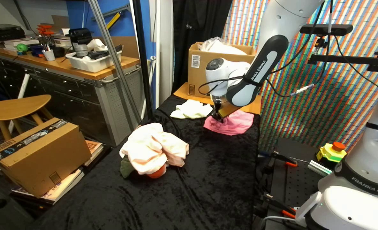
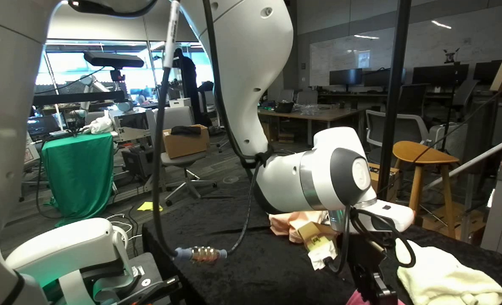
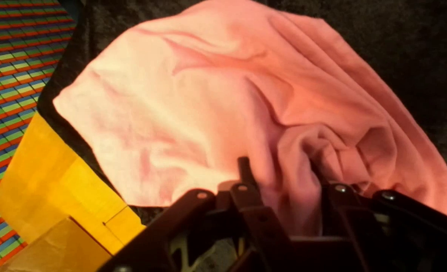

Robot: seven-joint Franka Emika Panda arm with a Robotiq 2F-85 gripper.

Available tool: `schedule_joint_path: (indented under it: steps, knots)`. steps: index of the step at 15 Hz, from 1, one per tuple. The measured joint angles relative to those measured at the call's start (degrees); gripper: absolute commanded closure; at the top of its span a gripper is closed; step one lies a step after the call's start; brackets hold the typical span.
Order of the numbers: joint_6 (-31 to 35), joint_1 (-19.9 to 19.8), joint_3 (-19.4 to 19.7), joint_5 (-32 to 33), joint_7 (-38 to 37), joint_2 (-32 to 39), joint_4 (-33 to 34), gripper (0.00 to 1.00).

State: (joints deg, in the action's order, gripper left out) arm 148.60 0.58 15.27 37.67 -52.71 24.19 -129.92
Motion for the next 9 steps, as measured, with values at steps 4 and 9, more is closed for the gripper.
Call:
schedule_joint_path:
  steps: [4, 9]
  knots:
    - [2.1, 0.0, -0.3, -3.7, 1.1, 0.0, -0.3, 0.94]
    - [9.0, 0.1, -0.9, -9.9, 6.8, -1.6, -2.1, 0.93]
